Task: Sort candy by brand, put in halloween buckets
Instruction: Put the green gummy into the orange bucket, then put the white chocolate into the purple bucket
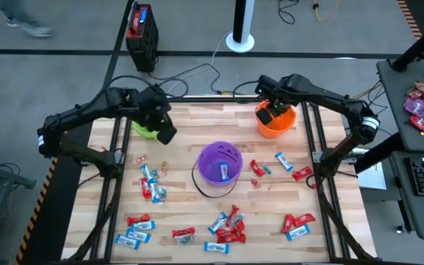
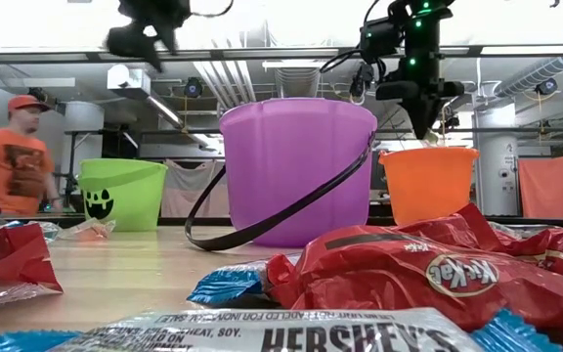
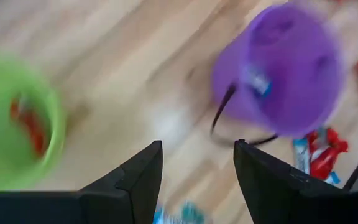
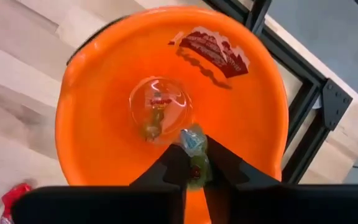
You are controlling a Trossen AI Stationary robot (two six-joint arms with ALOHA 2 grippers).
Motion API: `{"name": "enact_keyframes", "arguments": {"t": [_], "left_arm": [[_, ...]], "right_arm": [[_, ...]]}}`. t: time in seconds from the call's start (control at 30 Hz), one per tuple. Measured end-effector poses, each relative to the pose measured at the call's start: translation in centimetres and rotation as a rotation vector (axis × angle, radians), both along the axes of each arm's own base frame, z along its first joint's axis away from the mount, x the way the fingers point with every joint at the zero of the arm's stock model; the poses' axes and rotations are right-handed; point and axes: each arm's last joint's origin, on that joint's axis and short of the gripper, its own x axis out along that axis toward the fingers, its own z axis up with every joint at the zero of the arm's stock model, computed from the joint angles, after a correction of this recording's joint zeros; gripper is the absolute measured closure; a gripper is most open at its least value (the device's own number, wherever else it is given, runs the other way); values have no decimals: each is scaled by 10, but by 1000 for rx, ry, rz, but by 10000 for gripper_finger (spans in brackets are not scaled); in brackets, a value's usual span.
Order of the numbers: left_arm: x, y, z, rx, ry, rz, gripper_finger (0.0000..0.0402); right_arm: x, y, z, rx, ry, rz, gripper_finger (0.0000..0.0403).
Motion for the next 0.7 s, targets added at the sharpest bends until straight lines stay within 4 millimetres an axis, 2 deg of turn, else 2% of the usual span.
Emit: {"name": "enact_keyframes", "arguments": {"t": [0.1,0.27,0.4,0.53,0.6,0.7], "left_arm": [[-8,-14,-13,-52,157,21,215],[-9,-50,-38,-87,237,16,201],[-9,-84,-68,-170,305,201,196],[-12,-120,-100,-208,329,415,197],[-15,-131,-117,-196,332,469,199],[-22,-137,-143,-169,388,540,203]], "right_arm": [[1,0,0,-4,-5,2,322],[3,-2,0,-19,-22,23,254],[4,-2,1,-25,-31,24,215],[6,-4,1,-35,-54,42,192],[8,-5,2,-49,-70,58,186],[11,-6,2,-45,-102,90,180]]}}
